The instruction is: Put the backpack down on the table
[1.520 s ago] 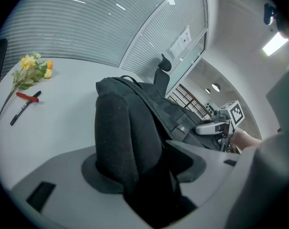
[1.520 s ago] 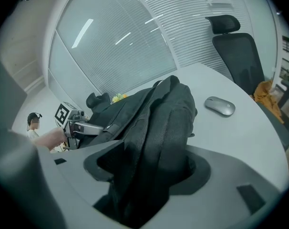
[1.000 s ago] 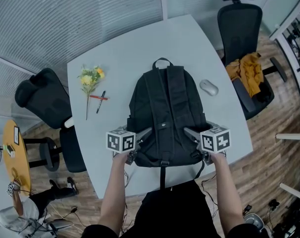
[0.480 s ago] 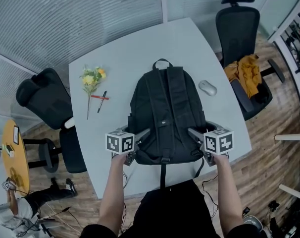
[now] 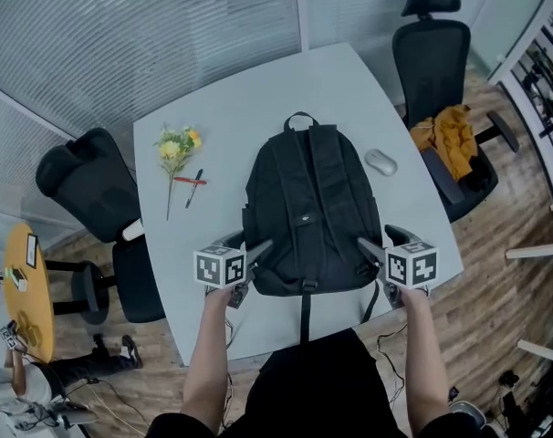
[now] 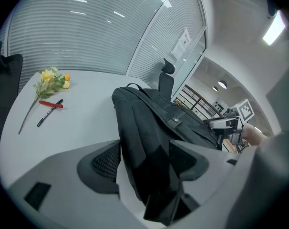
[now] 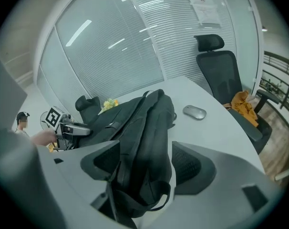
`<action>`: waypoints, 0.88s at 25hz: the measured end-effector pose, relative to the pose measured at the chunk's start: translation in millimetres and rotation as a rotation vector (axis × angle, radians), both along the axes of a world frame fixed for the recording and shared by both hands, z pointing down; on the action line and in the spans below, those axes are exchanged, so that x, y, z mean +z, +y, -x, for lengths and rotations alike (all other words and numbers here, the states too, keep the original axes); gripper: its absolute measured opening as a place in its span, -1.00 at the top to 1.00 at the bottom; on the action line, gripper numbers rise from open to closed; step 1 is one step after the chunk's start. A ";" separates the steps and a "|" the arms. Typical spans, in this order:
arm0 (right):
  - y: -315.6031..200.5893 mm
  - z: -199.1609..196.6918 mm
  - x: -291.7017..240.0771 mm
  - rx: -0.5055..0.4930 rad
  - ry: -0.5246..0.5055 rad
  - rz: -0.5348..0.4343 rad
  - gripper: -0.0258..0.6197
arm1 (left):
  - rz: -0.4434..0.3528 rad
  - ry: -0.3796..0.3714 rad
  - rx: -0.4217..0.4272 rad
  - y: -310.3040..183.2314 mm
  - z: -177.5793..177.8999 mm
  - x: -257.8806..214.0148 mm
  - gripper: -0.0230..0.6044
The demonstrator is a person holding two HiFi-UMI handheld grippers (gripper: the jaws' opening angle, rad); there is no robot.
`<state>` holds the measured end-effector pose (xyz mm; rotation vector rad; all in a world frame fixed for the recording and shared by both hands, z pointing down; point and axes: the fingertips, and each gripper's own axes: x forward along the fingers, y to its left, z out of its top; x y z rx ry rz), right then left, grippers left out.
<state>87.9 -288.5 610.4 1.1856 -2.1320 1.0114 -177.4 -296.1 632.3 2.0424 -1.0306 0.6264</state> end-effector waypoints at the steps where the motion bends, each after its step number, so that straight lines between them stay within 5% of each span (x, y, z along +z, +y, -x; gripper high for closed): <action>1: 3.3 -0.9 -2.4 0.005 0.003 -0.006 -0.16 | -0.010 -0.003 0.000 3.1 1.5 -3.0 -0.01; 22: 89.0 15.7 -64.3 0.092 0.040 -0.194 0.00 | -0.247 0.076 0.095 78.6 -15.3 -84.8 0.00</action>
